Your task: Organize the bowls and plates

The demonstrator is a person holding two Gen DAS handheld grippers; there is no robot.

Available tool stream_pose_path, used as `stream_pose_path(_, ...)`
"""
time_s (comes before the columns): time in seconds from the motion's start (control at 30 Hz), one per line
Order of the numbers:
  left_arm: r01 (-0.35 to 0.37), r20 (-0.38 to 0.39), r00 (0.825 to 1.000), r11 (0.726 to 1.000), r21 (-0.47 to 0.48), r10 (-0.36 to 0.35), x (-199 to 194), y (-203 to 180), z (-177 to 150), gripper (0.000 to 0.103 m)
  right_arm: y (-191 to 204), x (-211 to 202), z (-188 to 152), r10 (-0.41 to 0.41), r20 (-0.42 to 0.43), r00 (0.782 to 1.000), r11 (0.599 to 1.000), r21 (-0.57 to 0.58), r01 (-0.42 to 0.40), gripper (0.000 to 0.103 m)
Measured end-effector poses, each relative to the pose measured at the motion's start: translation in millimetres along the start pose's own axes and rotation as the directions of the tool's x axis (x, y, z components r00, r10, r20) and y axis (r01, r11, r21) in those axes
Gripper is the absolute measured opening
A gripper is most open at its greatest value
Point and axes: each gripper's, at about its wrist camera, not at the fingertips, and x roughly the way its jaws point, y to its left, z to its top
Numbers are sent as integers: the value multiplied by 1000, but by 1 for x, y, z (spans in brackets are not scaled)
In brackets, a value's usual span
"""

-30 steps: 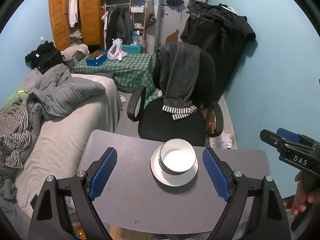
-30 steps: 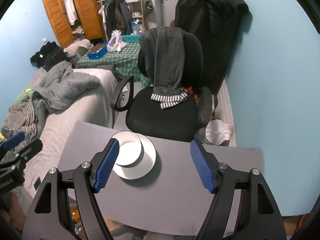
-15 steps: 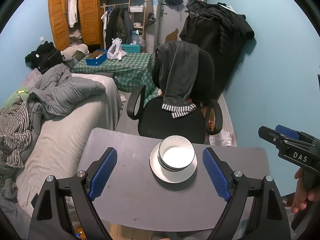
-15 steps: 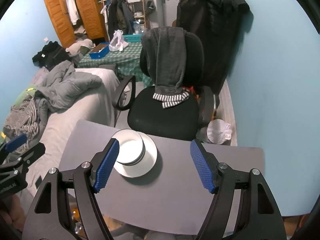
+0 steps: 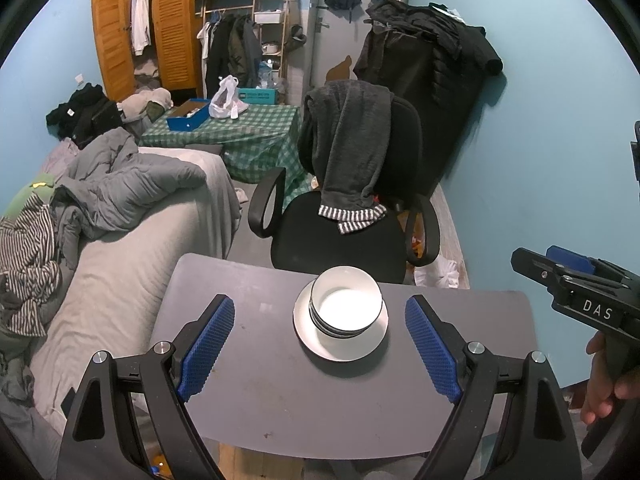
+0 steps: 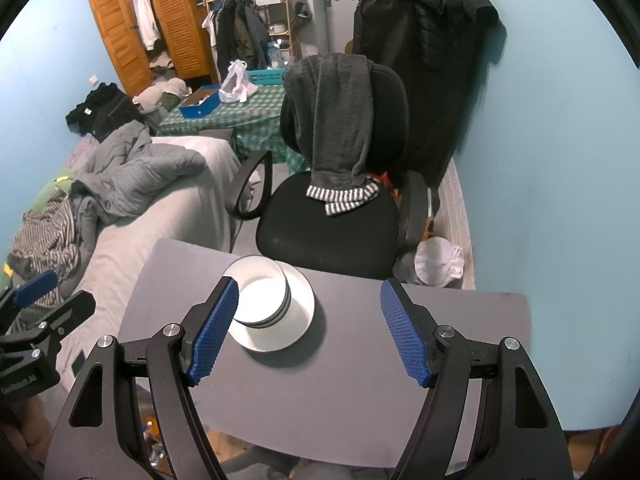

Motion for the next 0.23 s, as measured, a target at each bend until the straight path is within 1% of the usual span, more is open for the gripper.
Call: stream_pose_path(0.23, -4, 1, 1000, 1000, 3, 4, 0, -3, 1, 88, 1, -1, -2, 1, -2, 1000, 1000, 2, -1, 73)
